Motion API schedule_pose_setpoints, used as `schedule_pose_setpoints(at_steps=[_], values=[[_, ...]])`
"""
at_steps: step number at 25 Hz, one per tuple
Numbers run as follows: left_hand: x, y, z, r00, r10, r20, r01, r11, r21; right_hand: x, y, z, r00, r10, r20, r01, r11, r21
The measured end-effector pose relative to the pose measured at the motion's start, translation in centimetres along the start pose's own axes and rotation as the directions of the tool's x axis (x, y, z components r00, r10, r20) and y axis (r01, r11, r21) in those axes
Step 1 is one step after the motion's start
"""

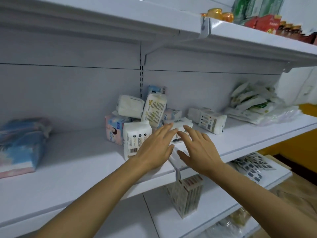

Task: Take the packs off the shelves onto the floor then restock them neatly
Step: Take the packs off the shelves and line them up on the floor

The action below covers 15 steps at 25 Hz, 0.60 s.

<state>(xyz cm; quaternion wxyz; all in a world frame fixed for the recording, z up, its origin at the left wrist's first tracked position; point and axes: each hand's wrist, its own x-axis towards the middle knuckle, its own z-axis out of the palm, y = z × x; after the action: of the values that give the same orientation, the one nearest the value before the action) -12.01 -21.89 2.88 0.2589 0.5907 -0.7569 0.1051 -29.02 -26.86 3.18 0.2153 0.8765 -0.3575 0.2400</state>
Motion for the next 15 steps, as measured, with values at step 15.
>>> schedule_pose_setpoints(at_steps=[15], values=[[6.0,-7.4,0.4,0.934,-0.331,-0.133,0.337,0.698,0.632,14.5,8.2,6.8,0.976,-0.040,0.213,-0.097,0.798,0.595]])
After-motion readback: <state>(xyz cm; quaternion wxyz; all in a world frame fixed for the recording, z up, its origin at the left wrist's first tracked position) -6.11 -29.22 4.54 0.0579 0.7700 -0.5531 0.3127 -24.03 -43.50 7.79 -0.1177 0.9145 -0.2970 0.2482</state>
